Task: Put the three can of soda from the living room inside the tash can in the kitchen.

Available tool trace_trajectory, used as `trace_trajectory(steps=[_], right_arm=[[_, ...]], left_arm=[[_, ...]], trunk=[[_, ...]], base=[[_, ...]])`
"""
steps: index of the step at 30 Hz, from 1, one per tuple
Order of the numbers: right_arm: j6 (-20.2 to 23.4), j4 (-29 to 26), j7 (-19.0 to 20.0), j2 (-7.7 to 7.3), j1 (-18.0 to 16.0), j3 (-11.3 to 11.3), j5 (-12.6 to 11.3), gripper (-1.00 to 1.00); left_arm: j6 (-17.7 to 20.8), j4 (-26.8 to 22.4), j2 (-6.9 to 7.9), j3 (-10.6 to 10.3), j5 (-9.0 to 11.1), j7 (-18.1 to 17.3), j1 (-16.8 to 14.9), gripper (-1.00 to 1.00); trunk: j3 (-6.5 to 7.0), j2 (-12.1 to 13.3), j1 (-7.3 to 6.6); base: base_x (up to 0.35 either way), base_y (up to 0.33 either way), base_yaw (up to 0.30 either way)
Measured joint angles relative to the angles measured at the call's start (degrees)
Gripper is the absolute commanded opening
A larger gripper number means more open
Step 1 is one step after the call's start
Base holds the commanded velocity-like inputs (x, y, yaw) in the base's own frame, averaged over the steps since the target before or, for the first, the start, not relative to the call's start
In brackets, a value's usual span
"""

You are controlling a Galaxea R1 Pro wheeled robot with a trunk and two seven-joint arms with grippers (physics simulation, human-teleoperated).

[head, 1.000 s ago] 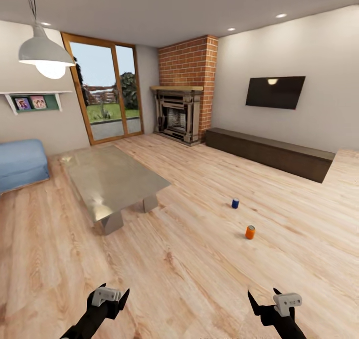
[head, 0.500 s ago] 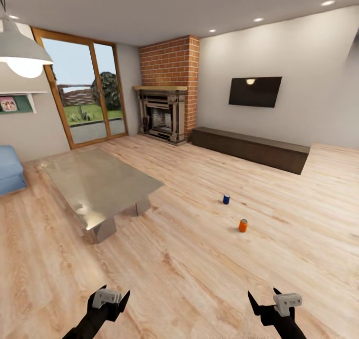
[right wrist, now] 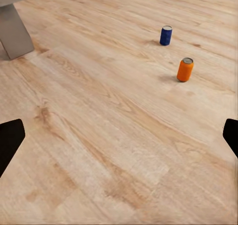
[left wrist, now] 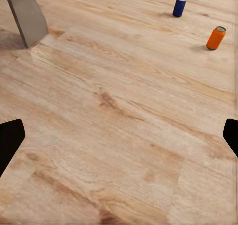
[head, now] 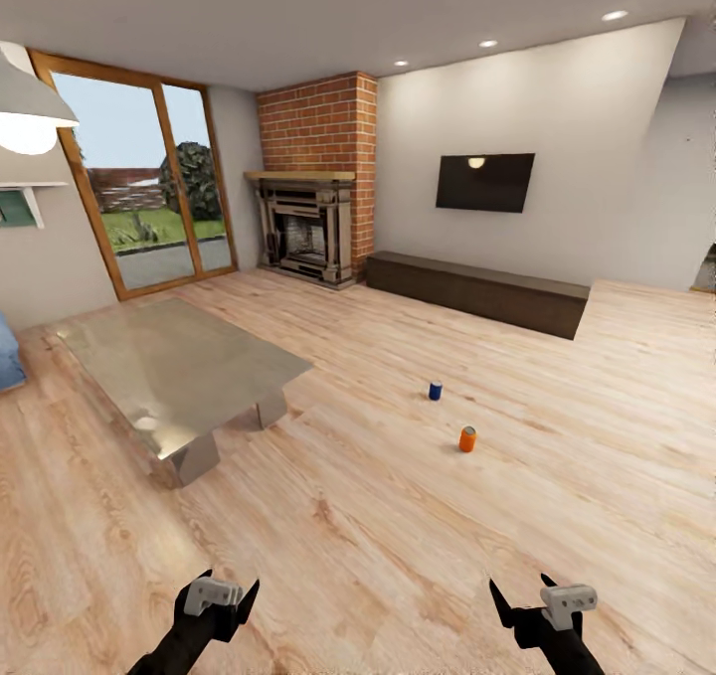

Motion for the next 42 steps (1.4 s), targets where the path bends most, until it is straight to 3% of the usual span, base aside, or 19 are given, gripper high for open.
trace_trajectory(steps=[15, 34, 42], right_arm=[[0.0, 0.0, -0.1, 0.10, 0.0, 0.0, 0.0, 1.00], [0.0, 0.0, -0.3, 0.10, 0.0, 0.0, 0.0, 1.00], [0.2, 0.0, 0.4, 0.08, 0.0, 0.0, 0.0, 1.00]], left_arm=[[0.0, 0.0, -0.01, -0.1, 0.0, 0.0, 0.0, 1.00], [-0.1, 0.0, -0.01, -0.1, 0.0, 0.0, 0.0, 1.00], [0.0, 0.0, -0.01, -0.1, 0.0, 0.0, 0.0, 1.00]], trunk=[[0.00, 0.0, 0.00], [0.00, 0.0, 0.00], [0.11, 0.0, 0.00]], base=[[-0.290, -0.120, -0.001], [-0.296, 0.001, -0.003], [-0.312, 0.087, -0.166]])
